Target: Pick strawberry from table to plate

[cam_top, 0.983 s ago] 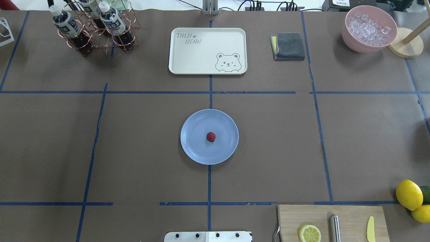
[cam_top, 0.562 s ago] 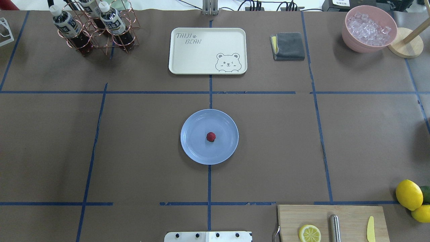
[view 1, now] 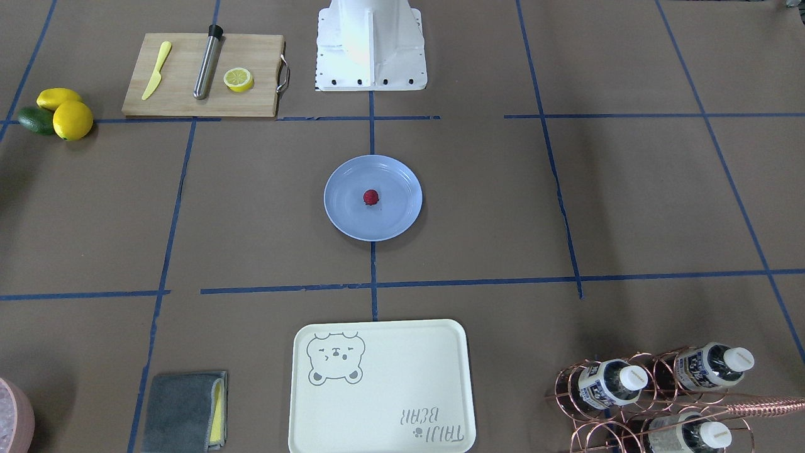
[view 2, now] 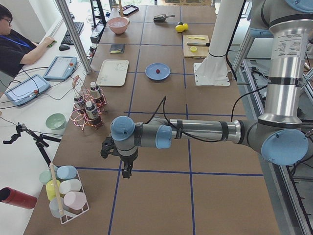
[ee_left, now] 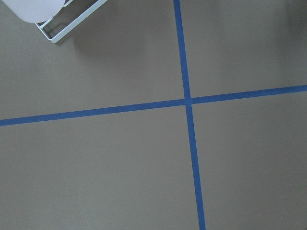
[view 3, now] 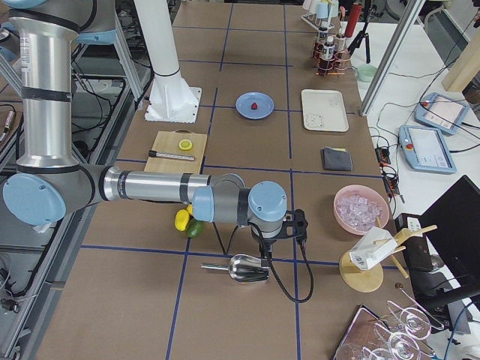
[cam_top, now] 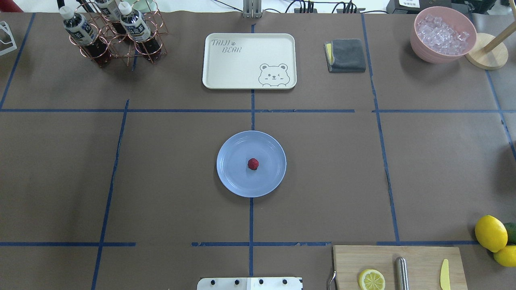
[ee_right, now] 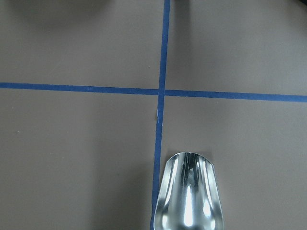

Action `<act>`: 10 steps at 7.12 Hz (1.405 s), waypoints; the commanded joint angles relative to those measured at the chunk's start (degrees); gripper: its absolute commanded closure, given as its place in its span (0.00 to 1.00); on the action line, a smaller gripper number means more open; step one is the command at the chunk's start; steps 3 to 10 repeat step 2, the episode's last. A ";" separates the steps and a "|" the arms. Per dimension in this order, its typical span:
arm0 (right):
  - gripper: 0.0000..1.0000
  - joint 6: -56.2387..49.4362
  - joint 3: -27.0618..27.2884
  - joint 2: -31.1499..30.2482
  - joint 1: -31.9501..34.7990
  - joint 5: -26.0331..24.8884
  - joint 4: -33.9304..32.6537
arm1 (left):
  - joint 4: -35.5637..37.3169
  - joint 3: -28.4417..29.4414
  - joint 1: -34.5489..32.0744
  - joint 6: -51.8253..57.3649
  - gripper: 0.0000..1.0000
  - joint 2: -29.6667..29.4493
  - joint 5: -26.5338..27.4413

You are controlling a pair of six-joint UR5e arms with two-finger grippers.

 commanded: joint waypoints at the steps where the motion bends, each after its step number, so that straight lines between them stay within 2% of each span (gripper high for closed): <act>1: 0.00 0.00 0.03 0.00 0.00 0.03 0.00 | -0.09 0.00 0.00 0.10 0.00 0.00 0.00; 10: 0.00 0.00 0.03 0.00 0.00 0.03 0.00 | -0.18 0.00 0.00 0.10 0.00 0.00 0.00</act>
